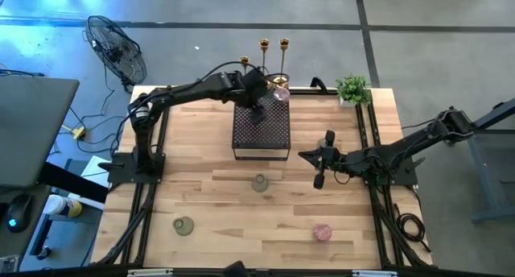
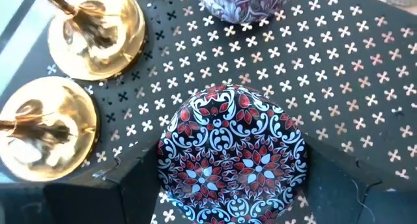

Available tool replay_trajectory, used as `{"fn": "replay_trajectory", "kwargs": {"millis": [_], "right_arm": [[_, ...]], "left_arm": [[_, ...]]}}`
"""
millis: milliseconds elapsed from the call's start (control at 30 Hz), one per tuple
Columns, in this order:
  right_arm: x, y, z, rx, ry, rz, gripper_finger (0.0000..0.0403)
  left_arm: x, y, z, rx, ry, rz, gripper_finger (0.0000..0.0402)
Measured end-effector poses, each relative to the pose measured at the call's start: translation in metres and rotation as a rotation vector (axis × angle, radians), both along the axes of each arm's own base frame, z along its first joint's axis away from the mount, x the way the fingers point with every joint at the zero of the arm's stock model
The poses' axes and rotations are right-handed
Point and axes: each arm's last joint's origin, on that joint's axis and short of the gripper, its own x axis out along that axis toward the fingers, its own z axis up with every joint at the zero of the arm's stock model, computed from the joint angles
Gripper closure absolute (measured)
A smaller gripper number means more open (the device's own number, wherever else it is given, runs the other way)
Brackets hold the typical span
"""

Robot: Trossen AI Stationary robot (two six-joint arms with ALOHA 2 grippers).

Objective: Pick & Place candle stick holders
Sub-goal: Put the red black scented candle on the shelf

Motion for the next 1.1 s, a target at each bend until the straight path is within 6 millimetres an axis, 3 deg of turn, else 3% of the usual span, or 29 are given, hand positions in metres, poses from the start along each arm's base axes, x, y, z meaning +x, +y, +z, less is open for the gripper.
{"fn": "replay_trajectory", "kwargs": {"millis": [400,1100], "right_arm": [[0.0000,0.0000,0.0000,0.000,0.000,0.000,0.0402],[0.0000,0.0000,0.0000,0.000,0.000,0.000,0.0402]], "left_arm": [[0.0057,0.0012,0.0005,0.024,-0.043,-0.011,0.0082],[0.0023,-0.0003,0.0064,0.061,-0.029,-0.060,0.0075]]}}
